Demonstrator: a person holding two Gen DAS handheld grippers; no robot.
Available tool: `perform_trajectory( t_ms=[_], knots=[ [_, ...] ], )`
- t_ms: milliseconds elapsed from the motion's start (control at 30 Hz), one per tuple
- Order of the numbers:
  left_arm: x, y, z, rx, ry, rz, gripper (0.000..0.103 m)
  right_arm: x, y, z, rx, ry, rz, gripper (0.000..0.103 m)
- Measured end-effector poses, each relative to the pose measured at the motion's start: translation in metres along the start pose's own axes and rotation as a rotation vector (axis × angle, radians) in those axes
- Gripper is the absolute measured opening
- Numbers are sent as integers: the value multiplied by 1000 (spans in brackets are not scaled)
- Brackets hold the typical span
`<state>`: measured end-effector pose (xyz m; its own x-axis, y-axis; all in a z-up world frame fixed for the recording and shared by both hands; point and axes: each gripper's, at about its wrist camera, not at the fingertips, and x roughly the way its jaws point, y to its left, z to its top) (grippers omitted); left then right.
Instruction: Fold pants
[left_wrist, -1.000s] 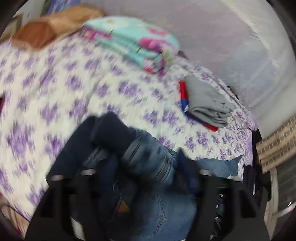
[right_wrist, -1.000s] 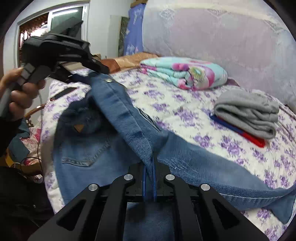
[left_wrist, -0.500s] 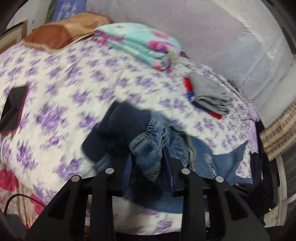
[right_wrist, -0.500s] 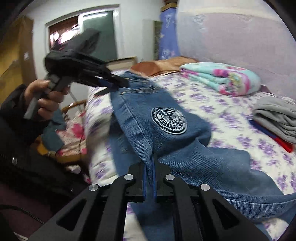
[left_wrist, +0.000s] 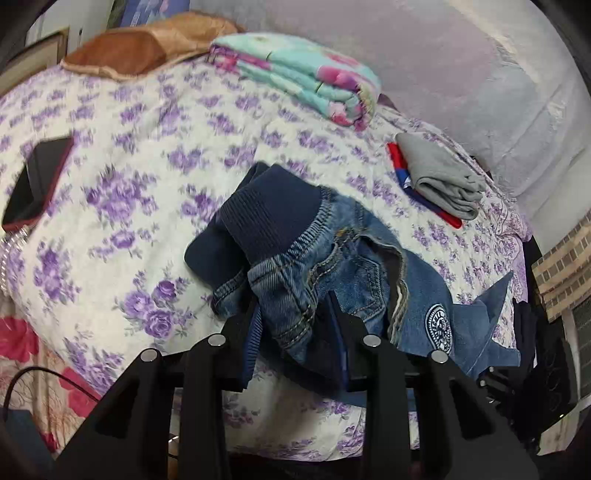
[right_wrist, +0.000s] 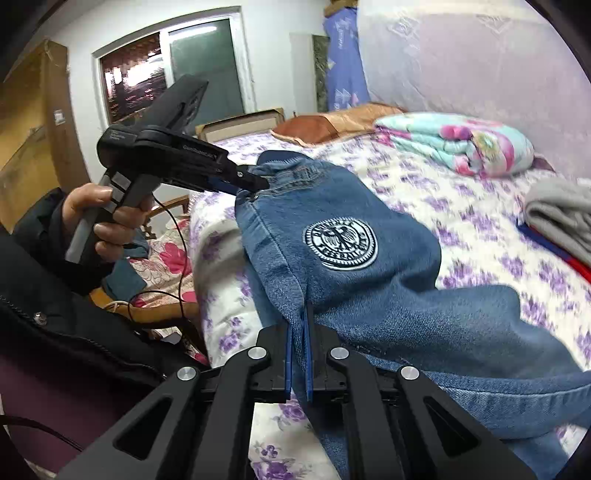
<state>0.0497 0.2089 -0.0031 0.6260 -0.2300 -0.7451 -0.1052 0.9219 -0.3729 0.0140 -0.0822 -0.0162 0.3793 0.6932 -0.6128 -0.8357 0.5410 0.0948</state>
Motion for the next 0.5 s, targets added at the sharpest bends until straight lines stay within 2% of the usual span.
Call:
perform_trajectory(
  t_ms=[33, 100, 133, 200, 267, 333, 367, 400, 433, 500],
  knots=[
    [2, 0, 0, 8, 1, 17, 32, 5, 1, -1, -15, 23, -10, 6],
    [18, 9, -2, 0, 44, 51, 35, 28, 3, -10, -32, 125, -23, 7],
    [33, 19, -6, -23, 88, 53, 36, 37, 4, -15, -40, 157, -32, 7],
    [40, 25, -10, -48, 100, 47, 37, 42, 6, -20, -37, 161, -36, 10],
    [30, 14, -11, -5, 78, 68, 36, 37, 4, -19, -17, 150, -23, 14],
    [15, 3, -10, 27, 59, 64, 36, 28, 0, -16, 11, 133, -9, 37],
    [4, -5, -10, 56, 35, 75, 37, 21, 1, -15, 13, 115, -28, 52],
    [-6, -15, -10, 90, 5, 80, 41, 9, 2, -12, 7, 72, -64, 62],
    [-20, -29, -9, 139, -42, 71, 45, -6, 3, -9, 5, 27, -95, 66],
    [-39, -51, -9, 200, -113, 27, 62, -38, -6, -2, 42, -56, -176, 79]
  ],
)
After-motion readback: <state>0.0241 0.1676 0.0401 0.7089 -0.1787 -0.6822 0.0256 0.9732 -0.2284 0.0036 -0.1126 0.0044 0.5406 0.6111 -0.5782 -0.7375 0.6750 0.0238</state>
